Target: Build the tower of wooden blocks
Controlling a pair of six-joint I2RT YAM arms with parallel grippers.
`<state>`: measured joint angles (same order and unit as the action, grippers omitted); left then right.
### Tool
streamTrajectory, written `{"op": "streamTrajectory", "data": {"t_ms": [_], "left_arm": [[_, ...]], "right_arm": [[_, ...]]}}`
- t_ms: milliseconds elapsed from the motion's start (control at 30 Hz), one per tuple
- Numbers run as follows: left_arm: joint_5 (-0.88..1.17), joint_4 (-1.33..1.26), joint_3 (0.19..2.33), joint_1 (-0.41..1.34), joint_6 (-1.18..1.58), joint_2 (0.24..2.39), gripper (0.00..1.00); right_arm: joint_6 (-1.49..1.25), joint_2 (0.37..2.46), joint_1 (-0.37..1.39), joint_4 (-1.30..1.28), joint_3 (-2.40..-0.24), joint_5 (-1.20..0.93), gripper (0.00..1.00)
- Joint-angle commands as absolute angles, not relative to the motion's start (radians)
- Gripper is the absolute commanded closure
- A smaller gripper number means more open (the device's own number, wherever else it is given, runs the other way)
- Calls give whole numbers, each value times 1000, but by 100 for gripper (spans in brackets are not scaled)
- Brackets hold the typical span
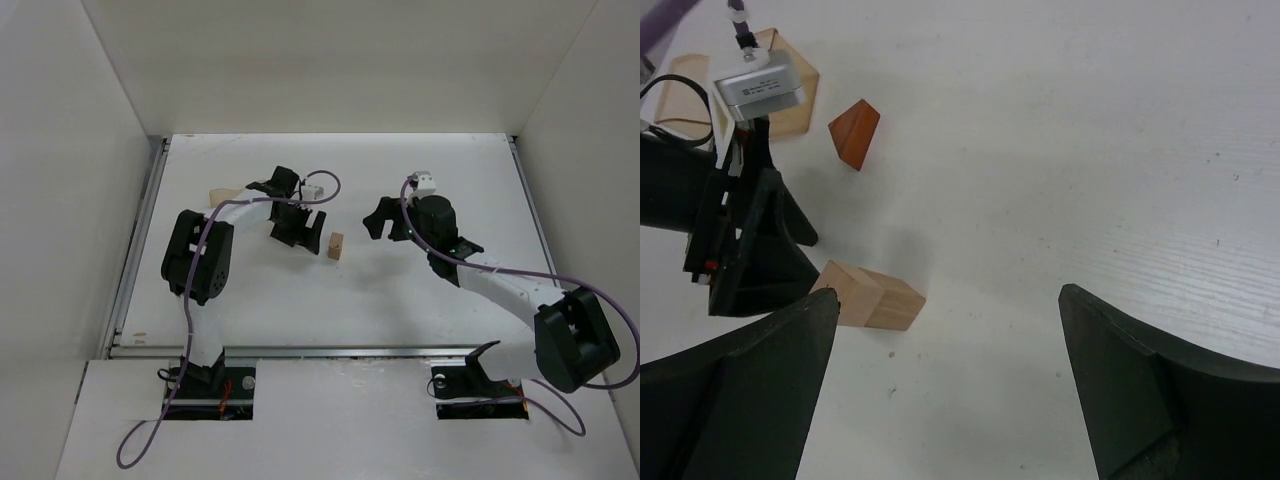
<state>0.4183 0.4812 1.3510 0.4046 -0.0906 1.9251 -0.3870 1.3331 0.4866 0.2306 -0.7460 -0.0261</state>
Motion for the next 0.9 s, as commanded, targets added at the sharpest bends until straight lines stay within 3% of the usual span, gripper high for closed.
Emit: {"op": "streamTrajectory", "data": {"t_ms": [0,367,867], "left_arm": [[420,465,1359,413,-31,1953,17],[480,515,1454,413,-40,2063,16],[422,589,1463,471,-21,2052,17]], "right_arm": [[-399,1278,494,249,-727,18,3],[-362,1183,494,219,-686,57,3],[-321,1151,494,189,-675,84,3]]}}
